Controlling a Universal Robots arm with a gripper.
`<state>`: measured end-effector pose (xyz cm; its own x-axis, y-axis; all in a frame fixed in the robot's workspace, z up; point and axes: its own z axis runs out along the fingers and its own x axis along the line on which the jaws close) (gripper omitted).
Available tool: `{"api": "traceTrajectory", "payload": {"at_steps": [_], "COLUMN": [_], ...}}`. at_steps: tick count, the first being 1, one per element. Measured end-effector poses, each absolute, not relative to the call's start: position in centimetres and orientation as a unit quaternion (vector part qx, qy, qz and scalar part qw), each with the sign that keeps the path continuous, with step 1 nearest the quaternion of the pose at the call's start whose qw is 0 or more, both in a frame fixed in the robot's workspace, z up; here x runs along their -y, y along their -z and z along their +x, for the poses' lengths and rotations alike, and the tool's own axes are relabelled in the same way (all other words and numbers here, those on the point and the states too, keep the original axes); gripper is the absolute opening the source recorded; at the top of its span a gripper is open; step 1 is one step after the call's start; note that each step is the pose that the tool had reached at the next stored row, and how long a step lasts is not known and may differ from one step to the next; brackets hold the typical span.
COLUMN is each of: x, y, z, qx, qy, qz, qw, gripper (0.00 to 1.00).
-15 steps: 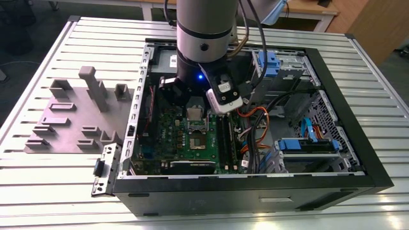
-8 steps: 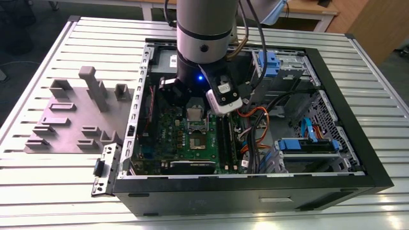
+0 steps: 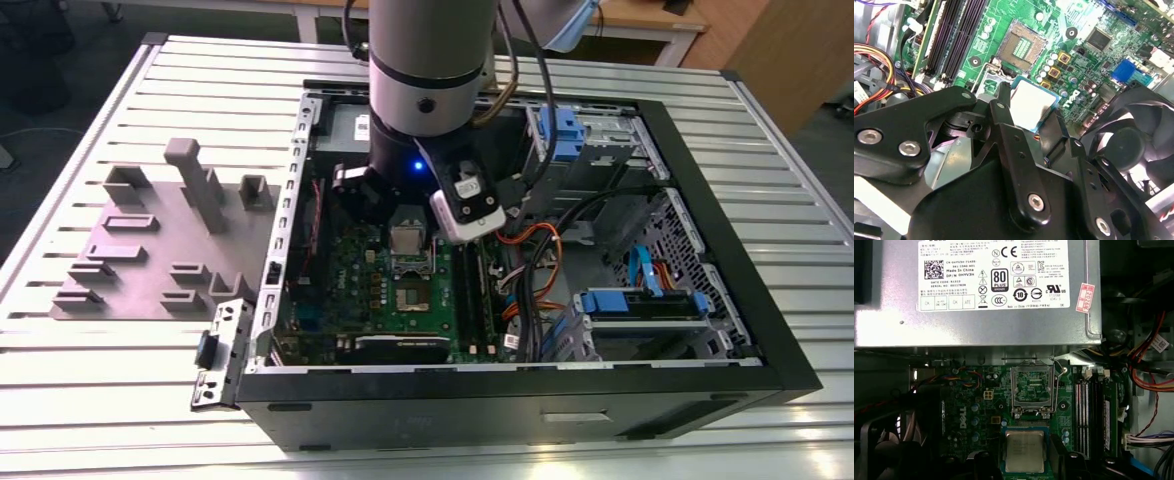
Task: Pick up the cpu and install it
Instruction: 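Place the cpu into insertion slot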
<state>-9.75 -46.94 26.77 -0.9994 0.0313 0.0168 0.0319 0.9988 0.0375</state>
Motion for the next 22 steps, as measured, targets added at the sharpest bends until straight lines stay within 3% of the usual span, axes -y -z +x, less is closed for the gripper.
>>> {"api": "traceTrajectory", "payload": {"at_steps": [22], "x": [47.08], "y": [-26.25], "z": [-8.74], "qx": [1.0], "qy": [0.018], "qz": [-0.016], "qw": [0.008], "gripper": [0.47]}}
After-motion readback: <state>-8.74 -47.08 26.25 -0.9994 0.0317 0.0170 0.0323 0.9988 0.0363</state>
